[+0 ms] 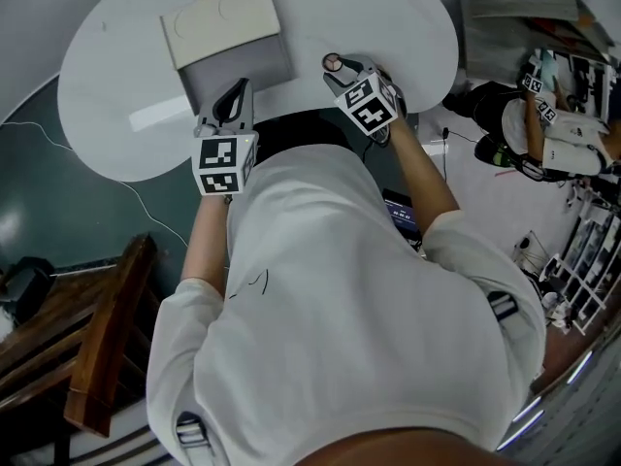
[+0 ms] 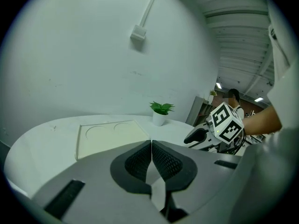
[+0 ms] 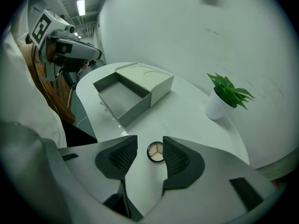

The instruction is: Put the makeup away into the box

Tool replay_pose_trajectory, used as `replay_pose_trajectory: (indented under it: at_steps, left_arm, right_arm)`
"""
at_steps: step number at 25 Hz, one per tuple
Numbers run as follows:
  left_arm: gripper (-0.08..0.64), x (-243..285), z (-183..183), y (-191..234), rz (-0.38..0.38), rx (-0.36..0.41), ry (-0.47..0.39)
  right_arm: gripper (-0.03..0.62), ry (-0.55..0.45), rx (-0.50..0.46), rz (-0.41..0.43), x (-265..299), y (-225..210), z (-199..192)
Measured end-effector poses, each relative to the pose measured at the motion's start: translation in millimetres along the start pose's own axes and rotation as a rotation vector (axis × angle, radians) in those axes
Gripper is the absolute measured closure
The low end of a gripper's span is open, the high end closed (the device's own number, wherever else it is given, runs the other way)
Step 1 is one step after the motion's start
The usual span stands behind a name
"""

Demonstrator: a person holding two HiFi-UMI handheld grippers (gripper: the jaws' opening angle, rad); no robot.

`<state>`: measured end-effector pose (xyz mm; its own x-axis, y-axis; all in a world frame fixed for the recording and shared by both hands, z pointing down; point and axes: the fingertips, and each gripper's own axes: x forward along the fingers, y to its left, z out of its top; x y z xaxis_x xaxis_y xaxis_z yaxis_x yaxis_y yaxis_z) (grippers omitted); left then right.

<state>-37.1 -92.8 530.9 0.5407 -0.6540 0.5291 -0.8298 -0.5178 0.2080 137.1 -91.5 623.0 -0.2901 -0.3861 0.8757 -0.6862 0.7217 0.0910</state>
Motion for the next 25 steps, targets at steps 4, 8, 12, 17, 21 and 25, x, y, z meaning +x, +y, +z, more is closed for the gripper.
replay_pose_trajectory:
  at_steps: [4,8,12,17,21,25]
  left_arm:
    - [0.538,10,-5,4,0.045,-0.042,0.027]
    - [0.537,18,-8,3,0.086,-0.068,0.047]
    - [0.537,21,-8,3,0.124,-0.088,0.052]
    - [0.537,19,-16,6,0.162,-0.116,0.066]
    - [0.537,18,-19,10,0.171,-0.124,0.071]
    - [0.537,20,-14,12,0.17,-0.116,0.061]
  right_arm:
    - [0.407,0.05,-0.003,0.041,20,-13,-16]
    - [0.374,0.072,-0.016,0.104,39,-17,-30]
    - [0.351,0.086,-0.01,0.147,55,-21,-37]
    - [0.347,0.125,-0.008,0.181,70,-19,-47]
    - [0.377,0.13,0.006,0.17,71,-21,-46]
    - [0.377,0.083,0.068,0.166,67,-27,-37]
